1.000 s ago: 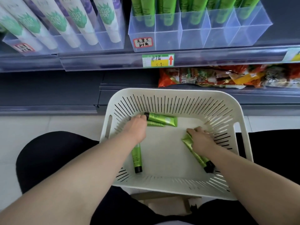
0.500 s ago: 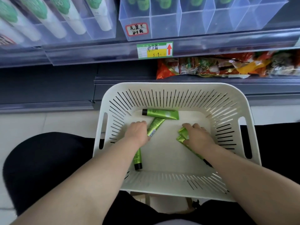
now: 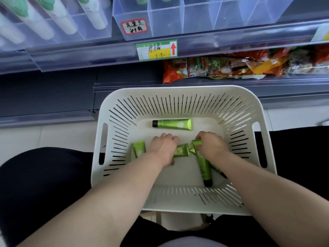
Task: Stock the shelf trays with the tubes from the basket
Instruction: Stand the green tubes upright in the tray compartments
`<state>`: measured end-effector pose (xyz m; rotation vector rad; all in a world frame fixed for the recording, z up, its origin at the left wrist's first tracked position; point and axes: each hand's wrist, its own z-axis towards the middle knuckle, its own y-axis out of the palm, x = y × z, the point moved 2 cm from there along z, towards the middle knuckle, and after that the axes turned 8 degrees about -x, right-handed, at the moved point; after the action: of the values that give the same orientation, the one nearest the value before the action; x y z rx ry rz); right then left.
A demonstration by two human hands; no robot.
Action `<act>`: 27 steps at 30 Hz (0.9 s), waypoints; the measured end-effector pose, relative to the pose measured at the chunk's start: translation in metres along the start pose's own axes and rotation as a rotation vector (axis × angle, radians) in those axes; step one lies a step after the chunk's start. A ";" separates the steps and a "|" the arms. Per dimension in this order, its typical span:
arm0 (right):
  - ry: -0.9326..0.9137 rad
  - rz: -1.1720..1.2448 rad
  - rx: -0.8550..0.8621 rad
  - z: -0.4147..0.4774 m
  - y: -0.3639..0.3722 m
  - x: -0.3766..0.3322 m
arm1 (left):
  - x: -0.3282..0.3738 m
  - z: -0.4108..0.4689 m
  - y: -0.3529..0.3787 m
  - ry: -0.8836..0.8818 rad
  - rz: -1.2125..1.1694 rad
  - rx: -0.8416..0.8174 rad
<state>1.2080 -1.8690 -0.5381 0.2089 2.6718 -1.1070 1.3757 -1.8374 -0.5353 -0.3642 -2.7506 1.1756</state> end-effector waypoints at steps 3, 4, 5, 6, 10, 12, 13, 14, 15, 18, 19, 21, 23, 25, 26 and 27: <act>0.021 0.007 -0.005 -0.003 -0.004 0.000 | 0.011 -0.001 0.008 0.092 0.085 0.054; 0.027 0.024 -0.010 -0.004 -0.005 -0.001 | 0.012 -0.003 0.009 0.095 0.072 0.063; 0.030 0.041 -0.016 -0.005 -0.008 -0.002 | 0.011 -0.004 0.008 0.091 0.032 0.075; 0.027 0.055 -0.022 -0.007 -0.010 -0.004 | 0.008 -0.006 0.006 0.080 -0.036 0.096; -0.054 0.090 0.028 -0.014 -0.025 -0.019 | -0.009 -0.019 -0.010 -0.003 -0.510 0.180; -0.124 0.118 0.081 -0.021 -0.035 -0.026 | -0.017 -0.027 -0.017 -0.053 -0.749 0.220; -0.166 0.129 0.106 -0.025 -0.040 -0.029 | -0.021 -0.032 -0.020 -0.058 -0.822 0.243; -0.209 0.131 0.132 -0.030 -0.045 -0.032 | -0.024 -0.037 -0.024 -0.050 -0.865 0.260; -0.246 0.128 0.164 -0.037 -0.051 -0.034 | -0.026 -0.043 -0.030 -0.031 -0.878 0.285; -0.325 0.129 0.283 -0.058 -0.071 -0.041 | -0.035 -0.062 -0.051 -0.030 -0.838 0.435; -0.344 0.125 0.325 -0.065 -0.078 -0.043 | -0.037 -0.069 -0.061 -0.044 -0.838 0.504; -0.378 0.120 0.403 -0.078 -0.094 -0.048 | -0.040 -0.083 -0.082 -0.072 -0.869 0.643; -0.407 0.114 0.488 -0.093 -0.114 -0.053 | -0.041 -0.098 -0.105 -0.064 -0.920 0.765; -0.432 0.111 0.585 -0.110 -0.133 -0.059 | -0.039 -0.114 -0.129 -0.019 -0.955 0.865; -0.451 0.108 0.635 -0.118 -0.143 -0.062 | -0.038 -0.121 -0.141 0.003 -0.952 0.910; -0.466 0.100 0.686 -0.127 -0.151 -0.064 | -0.036 -0.128 -0.153 0.021 -0.936 0.953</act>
<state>1.2144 -1.8875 -0.3316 0.1700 1.7918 -1.7453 1.4112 -1.8607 -0.3367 0.8711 -1.5939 1.8203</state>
